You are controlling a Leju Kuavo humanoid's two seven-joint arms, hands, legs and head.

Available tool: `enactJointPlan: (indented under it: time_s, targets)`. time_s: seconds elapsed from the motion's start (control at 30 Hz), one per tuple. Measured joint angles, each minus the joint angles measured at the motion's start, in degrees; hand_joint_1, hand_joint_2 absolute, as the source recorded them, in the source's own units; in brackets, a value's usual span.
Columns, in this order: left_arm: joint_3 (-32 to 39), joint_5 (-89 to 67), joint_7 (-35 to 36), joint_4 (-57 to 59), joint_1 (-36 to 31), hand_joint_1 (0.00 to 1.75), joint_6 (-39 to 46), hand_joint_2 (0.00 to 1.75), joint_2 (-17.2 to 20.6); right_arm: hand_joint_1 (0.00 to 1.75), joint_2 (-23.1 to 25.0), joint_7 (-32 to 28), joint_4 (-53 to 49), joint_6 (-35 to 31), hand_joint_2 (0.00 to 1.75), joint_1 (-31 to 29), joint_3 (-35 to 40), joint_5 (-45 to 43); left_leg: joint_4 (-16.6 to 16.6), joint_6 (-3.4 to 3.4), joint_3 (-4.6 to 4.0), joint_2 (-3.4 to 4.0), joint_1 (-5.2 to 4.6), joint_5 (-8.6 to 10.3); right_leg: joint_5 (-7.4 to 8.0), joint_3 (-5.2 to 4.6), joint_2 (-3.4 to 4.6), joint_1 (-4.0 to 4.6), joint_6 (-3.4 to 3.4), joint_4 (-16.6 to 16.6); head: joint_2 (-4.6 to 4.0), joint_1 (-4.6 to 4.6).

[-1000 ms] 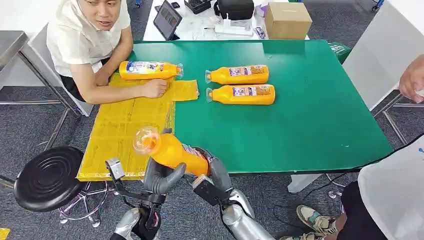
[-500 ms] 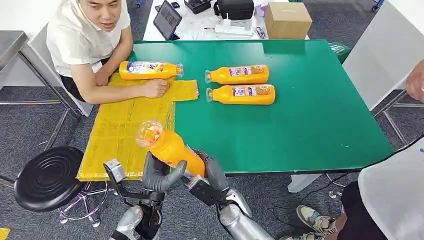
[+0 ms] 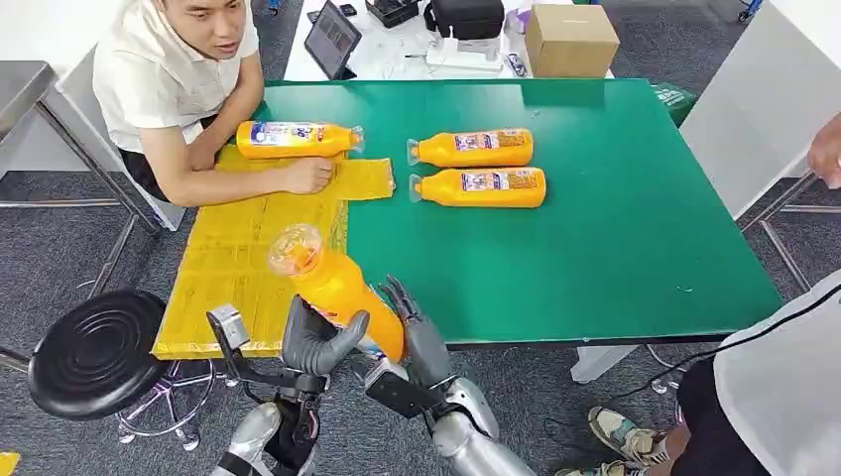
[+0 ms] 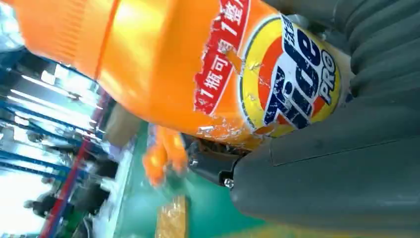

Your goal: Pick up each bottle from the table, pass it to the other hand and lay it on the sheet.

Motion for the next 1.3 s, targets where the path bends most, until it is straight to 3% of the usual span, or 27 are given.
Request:
enactJointPlan:
  time_s: [0.33, 0.7, 0.83, 0.97, 1.3]
  targets:
    - [2.45, -7.32, -0.22, -0.04, -0.25, 1.75, 1.48, 1.75, 1.84, 0.0, -0.35, -0.22, -0.15, 1.4, 0.0, 0.59, 0.55, -3.94, 0.0, 0.0, -0.01, -0.11, 0.0, 0.01, -0.01, 0.06, -0.07, -0.01, 0.0, 0.0, 0.0, 0.07]
    - [5.68, -19.76, 0.18, -0.87, -2.09, 1.75, 1.02, 1.75, 4.87, 0.0, -1.62, -2.95, 0.2, -0.07, 0.0, 2.13, -4.06, -6.34, 0.0, 0.0, -0.01, -0.1, 0.02, 0.02, -0.01, 0.04, -0.06, 0.01, 0.0, 0.01, 0.0, 0.04]
    - [5.9, -28.86, 0.89, -0.72, -3.43, 1.75, 4.56, 1.75, 5.62, 0.0, -1.77, -3.04, 0.2, 0.46, 0.0, 2.49, -5.18, -5.95, 0.0, 0.0, -0.02, -0.1, 0.01, 0.02, -0.01, 0.04, -0.06, 0.01, 0.0, 0.01, 0.0, 0.04]
    - [4.61, -48.32, 4.3, 3.23, -8.28, 1.75, 10.99, 1.75, 6.03, 0.0, -1.6, -3.04, 0.18, 1.73, 0.0, 2.53, -5.64, -4.83, 0.0, 0.03, -0.02, -0.16, 0.01, 0.05, 0.0, 0.06, -0.1, 0.0, 0.0, 0.01, 0.0, 0.07]
    - [0.7, -63.03, 11.69, 17.01, -18.94, 1.75, 9.2, 1.75, 5.77, 0.0, -0.79, -3.21, 0.2, 3.56, 0.0, 2.53, -6.32, -4.26, 0.0, -0.01, -0.03, -0.04, 0.01, 0.09, 0.1, 0.01, -0.1, 0.01, -0.15, 0.03, 0.0, 0.04]
